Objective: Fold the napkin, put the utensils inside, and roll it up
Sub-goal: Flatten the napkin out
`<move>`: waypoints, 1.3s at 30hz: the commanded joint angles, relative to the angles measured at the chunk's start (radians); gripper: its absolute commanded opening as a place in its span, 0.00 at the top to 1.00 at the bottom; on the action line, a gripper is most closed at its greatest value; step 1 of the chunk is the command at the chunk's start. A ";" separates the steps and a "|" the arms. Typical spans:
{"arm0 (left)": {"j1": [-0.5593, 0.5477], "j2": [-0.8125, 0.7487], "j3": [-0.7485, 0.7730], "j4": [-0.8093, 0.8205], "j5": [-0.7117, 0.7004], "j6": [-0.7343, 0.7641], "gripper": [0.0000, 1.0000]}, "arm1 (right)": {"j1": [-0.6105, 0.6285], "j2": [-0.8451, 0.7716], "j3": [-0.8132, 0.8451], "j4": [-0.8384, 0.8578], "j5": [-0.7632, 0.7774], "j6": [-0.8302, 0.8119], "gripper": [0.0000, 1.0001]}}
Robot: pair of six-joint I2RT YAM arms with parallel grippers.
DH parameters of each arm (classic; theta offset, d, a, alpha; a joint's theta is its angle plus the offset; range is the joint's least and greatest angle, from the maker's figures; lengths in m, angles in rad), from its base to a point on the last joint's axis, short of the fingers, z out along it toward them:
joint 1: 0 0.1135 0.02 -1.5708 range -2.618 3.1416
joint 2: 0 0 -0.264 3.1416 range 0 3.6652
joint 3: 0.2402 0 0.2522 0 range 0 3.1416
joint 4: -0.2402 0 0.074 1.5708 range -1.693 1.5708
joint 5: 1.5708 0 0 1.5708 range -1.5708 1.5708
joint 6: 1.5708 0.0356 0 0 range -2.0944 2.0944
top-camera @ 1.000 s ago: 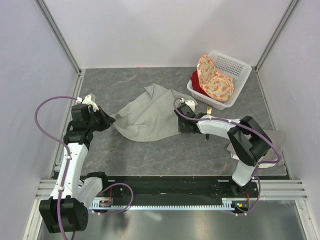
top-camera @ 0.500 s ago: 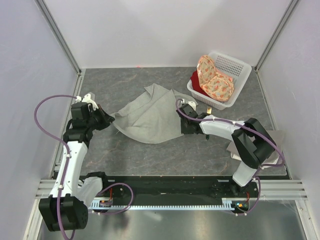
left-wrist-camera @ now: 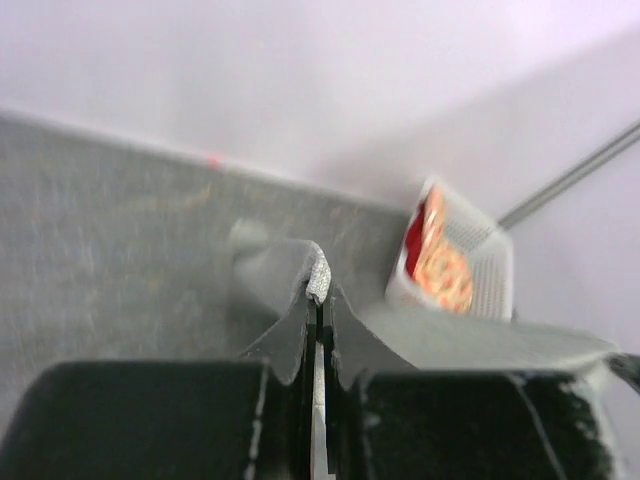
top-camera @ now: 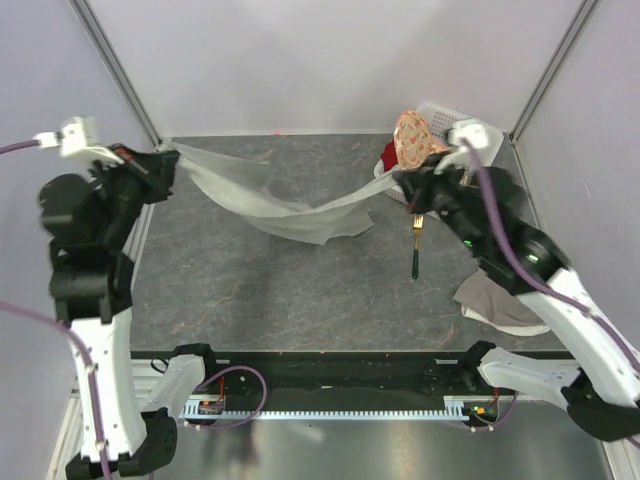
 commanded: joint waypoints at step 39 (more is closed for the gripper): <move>0.084 0.666 0.814 0.000 0.004 0.119 0.98 | -0.201 0.787 1.005 0.215 -0.302 -0.184 1.00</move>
